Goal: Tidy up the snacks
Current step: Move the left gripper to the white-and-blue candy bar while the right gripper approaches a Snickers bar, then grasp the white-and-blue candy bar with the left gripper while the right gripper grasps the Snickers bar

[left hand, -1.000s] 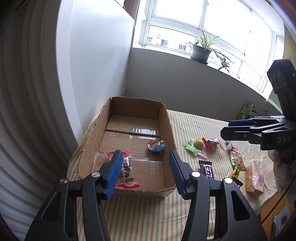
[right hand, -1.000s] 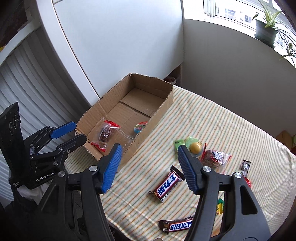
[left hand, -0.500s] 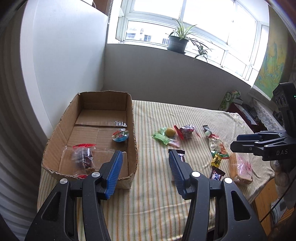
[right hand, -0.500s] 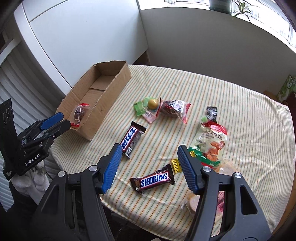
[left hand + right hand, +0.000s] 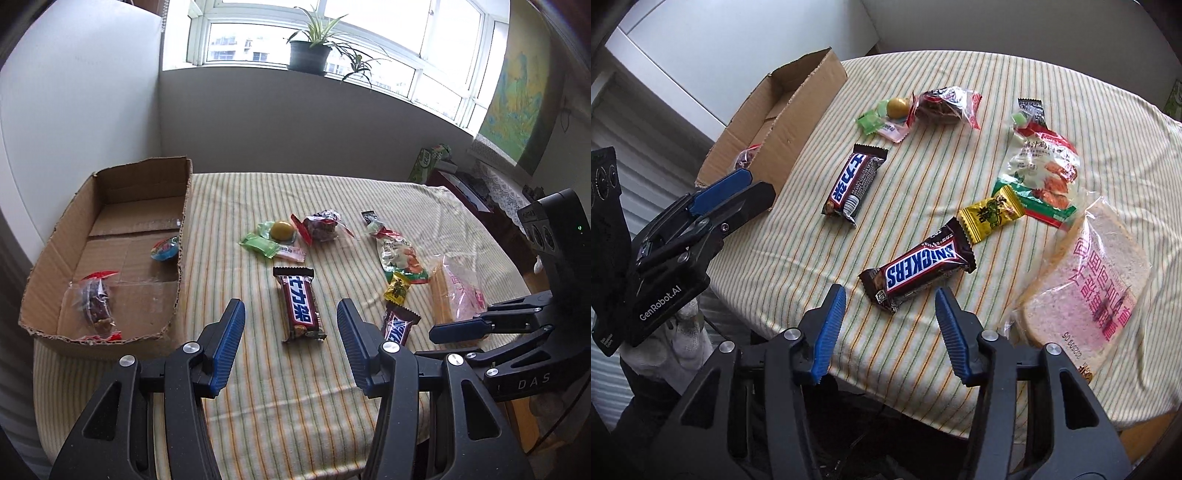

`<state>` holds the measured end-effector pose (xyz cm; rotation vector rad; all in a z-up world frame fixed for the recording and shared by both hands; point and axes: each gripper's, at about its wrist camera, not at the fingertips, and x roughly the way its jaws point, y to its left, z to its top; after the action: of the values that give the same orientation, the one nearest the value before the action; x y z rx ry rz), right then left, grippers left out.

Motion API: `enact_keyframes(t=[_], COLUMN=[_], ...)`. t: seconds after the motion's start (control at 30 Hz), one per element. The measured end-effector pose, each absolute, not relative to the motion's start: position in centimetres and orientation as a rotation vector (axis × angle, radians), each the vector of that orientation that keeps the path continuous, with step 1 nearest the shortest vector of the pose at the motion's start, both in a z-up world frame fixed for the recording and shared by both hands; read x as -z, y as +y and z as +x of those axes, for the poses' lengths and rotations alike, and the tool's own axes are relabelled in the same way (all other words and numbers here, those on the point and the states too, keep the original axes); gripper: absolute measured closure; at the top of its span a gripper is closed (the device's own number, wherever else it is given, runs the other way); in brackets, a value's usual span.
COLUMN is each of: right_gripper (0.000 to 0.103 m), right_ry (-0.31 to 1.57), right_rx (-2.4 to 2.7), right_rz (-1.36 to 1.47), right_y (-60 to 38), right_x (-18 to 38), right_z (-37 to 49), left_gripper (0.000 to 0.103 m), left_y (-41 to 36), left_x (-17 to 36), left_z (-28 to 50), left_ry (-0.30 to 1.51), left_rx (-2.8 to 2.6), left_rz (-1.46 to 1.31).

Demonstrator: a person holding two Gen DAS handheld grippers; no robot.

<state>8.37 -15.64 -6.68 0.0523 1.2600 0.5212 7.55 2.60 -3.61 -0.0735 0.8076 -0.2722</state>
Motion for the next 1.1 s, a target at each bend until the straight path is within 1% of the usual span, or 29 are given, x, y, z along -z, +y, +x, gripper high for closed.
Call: enact_keyframes(t=[0.3,0.57,0.97,1.0,1.1], right_gripper=[0.05,0.05,0.051,0.052,0.053], right_ry=[1.319,1.301,1.244,1.243,1.236], right_rx=[-0.495,-0.473,-0.451,-0.448,-0.444], right_rz=[0.144,0.112,-0.073,-0.083,-0.112], right_y=[-15.6,-14.5,-11.5,-11.4,-10.7], right_x=[9.5,10.0,10.1,10.1,10.1], right_z=[9.7,10.8,11.7,11.8,12.1], left_gripper=[0.052,0.053,0.06,0.063,0.067], left_y=[1.5,0.9,0.4,0.4,0.5], left_x=[5.2,6.6,8.8,8.9,9.2], left_z=[9.3,11.3,13.6,13.7,13.9], left_ry=[0.859,0.898,0.962,0.965,0.974], left_rx=[0.295,0.301,0.297,0.297,0.292], left_rz=[-0.074,-0.081,-0.075,-0.074,-0.082])
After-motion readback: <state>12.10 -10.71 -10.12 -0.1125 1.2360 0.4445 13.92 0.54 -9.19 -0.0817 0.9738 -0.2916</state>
